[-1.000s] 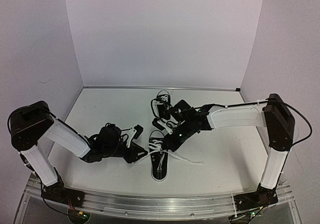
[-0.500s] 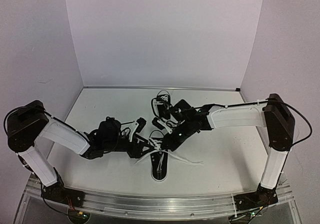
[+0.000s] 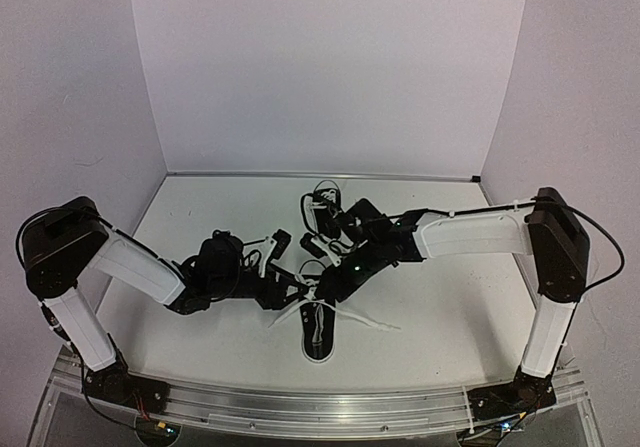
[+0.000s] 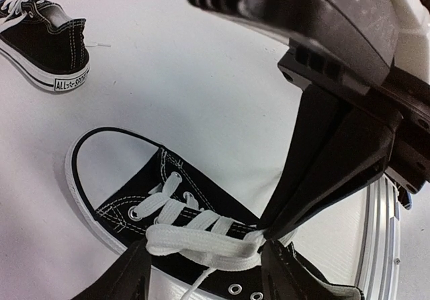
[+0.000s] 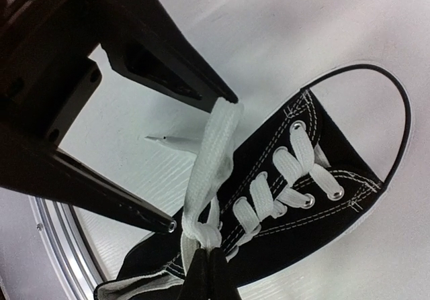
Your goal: Tie the shoes
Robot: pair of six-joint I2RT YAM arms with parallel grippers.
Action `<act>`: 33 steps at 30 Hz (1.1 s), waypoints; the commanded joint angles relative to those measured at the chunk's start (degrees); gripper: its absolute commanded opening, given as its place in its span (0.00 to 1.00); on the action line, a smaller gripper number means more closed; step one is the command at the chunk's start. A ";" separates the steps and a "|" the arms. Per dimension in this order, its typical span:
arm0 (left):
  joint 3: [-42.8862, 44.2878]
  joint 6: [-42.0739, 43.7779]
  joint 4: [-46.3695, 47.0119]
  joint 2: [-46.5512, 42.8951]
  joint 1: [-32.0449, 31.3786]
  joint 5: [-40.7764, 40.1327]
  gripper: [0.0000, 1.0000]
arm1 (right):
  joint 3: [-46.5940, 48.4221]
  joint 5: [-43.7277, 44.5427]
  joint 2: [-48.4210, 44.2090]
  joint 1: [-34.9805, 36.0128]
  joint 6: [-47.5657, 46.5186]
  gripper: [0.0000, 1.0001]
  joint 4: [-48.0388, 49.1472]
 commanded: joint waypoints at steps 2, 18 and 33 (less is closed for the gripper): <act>0.15 -1.42 3.35 0.41 0.25 2.24 0.67 | -1.81 -1.54 -1.27 1.75 1.07 0.00 1.36; 0.72 -2.86 4.65 2.39 0.50 5.21 0.21 | -3.32 1.47 -4.41 0.78 1.84 0.17 1.13; 1.05 -1.87 4.78 2.73 0.52 9.09 0.01 | 2.93 3.68 -0.33 -0.77 -2.18 0.24 -4.87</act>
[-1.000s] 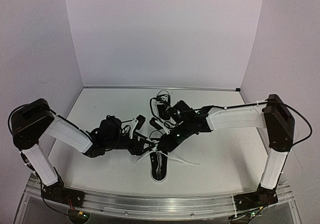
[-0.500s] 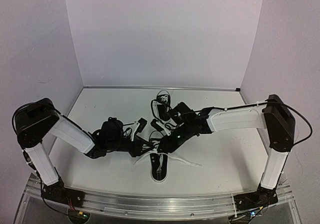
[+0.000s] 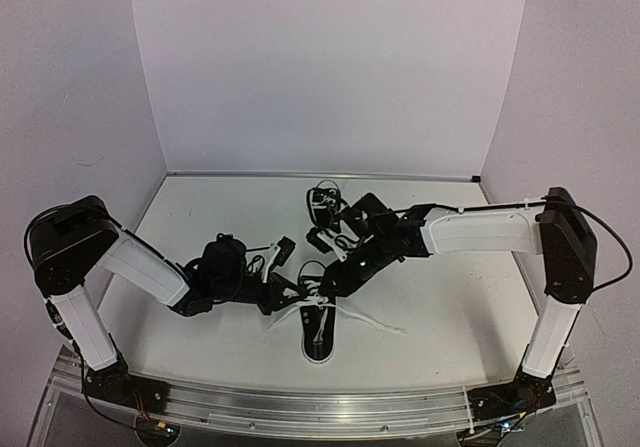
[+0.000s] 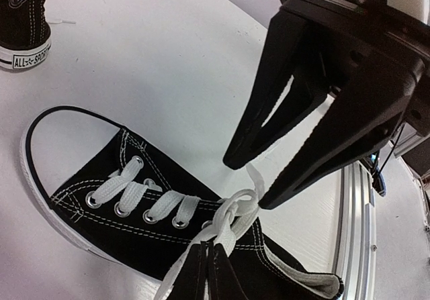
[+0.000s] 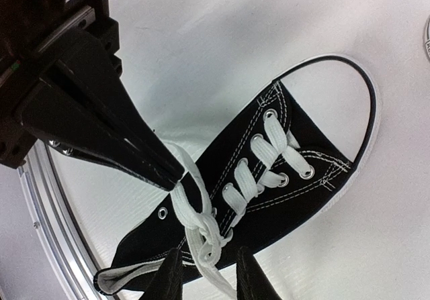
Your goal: Tie the shoes
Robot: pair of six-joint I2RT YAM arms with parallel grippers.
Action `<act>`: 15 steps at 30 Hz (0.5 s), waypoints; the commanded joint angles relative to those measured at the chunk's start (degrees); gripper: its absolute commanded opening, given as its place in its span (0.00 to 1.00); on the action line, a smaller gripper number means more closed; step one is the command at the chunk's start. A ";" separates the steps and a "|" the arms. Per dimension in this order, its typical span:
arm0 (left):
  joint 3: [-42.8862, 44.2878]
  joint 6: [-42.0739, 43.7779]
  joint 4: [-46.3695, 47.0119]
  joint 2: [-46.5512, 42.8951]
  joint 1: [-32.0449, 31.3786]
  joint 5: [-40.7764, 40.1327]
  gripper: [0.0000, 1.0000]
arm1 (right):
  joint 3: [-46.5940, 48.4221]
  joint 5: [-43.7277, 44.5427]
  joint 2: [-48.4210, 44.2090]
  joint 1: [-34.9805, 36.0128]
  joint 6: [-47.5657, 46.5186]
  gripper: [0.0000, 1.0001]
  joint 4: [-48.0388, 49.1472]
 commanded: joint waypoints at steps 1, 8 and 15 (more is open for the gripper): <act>0.97 1.02 2.96 0.05 0.32 1.90 0.01 | 3.76 0.91 2.64 -0.05 -2.20 0.24 -2.65; 0.98 1.61 2.48 0.25 0.32 1.92 0.00 | 5.67 0.40 5.42 -0.05 -3.17 0.19 -3.96; 0.97 2.17 1.33 0.08 0.32 1.44 0.00 | 4.82 0.55 4.43 -0.05 -3.36 0.00 -4.33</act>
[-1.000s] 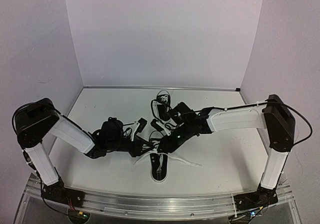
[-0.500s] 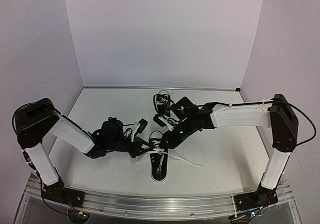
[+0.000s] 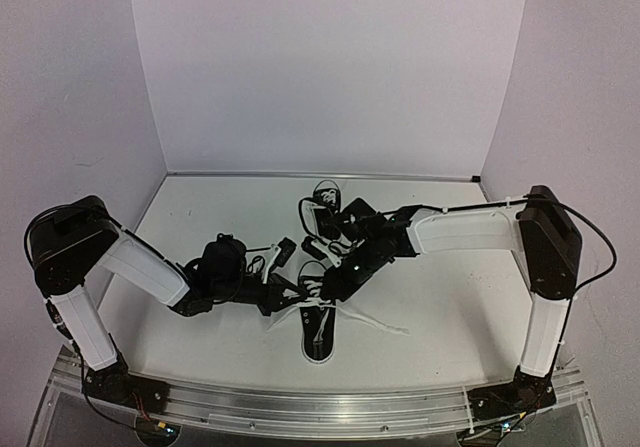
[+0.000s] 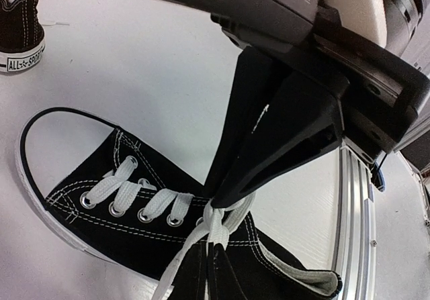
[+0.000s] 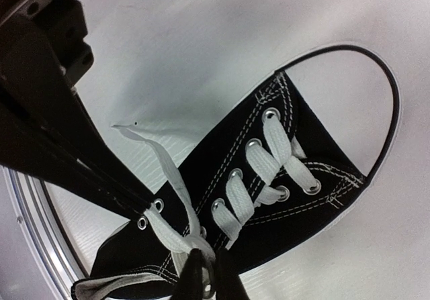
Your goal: Tie the shoes
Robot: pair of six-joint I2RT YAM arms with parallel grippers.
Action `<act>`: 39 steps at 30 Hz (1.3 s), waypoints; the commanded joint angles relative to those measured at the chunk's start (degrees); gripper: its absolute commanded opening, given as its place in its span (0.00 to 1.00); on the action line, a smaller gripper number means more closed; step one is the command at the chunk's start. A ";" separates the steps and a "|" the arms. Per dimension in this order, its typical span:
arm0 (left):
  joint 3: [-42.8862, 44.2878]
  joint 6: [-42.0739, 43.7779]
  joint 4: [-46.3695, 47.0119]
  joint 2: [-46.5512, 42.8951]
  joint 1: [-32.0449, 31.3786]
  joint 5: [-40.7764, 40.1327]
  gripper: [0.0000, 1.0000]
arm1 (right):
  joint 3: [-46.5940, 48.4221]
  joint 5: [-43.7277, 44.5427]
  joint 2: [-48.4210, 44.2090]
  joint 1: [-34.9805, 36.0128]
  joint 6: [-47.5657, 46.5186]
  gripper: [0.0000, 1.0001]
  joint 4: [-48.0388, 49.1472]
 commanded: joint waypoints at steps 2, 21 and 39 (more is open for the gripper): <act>0.96 1.41 0.61 -0.02 0.32 -0.32 0.00 | 0.48 0.89 -1.85 -0.07 -0.60 0.00 -0.98; 1.19 2.36 -3.70 1.09 0.32 -3.58 0.00 | -7.87 4.30 -7.78 -0.38 1.57 0.00 2.90; 3.68 3.11 -6.15 3.28 0.32 -2.24 0.00 | -9.22 -8.57 0.85 1.62 7.95 0.00 15.36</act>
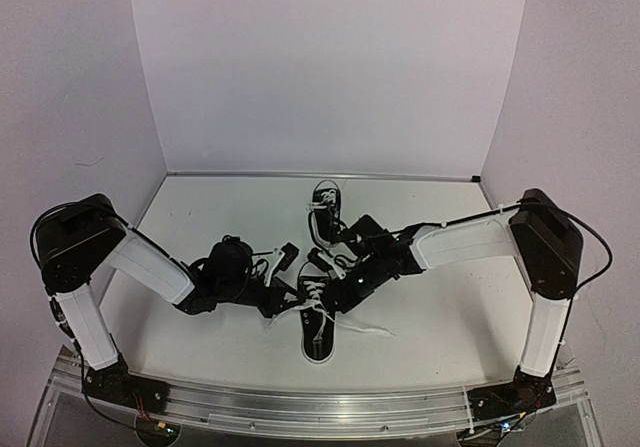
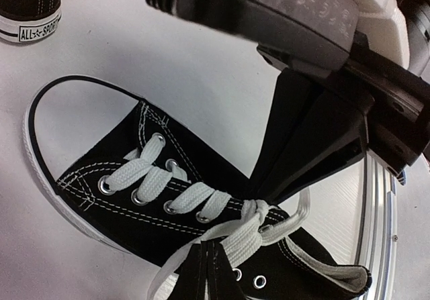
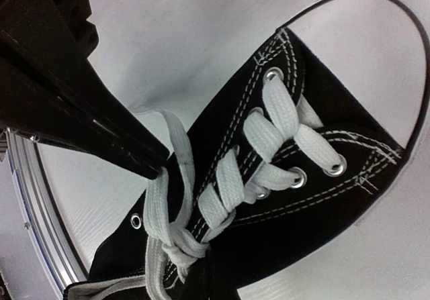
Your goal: Tie the shoes
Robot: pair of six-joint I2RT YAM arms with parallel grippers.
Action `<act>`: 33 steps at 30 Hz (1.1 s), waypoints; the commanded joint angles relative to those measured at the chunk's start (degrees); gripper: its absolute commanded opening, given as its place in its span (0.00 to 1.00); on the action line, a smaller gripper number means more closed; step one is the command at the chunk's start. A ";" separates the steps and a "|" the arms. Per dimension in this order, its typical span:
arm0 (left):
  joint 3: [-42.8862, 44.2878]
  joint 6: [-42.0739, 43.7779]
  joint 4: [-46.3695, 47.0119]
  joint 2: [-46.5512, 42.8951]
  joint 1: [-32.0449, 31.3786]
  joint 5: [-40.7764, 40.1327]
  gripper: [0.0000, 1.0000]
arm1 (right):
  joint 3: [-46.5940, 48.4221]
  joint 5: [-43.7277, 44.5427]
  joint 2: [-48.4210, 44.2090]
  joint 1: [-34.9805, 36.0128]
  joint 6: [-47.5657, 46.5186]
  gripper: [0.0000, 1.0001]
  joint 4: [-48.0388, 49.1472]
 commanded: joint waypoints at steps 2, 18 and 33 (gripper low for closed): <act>1.72 1.07 -0.84 1.46 0.32 0.45 0.00 | 0.57 -4.63 1.42 3.05 3.04 0.00 4.57; -0.37 1.77 -1.28 -4.19 0.33 -4.15 0.08 | -3.34 6.02 -8.50 0.53 4.10 0.00 3.78; -6.04 24.62 -5.11 -19.00 -3.87 -11.37 0.39 | -2.86 5.60 -8.30 0.36 4.28 0.00 5.56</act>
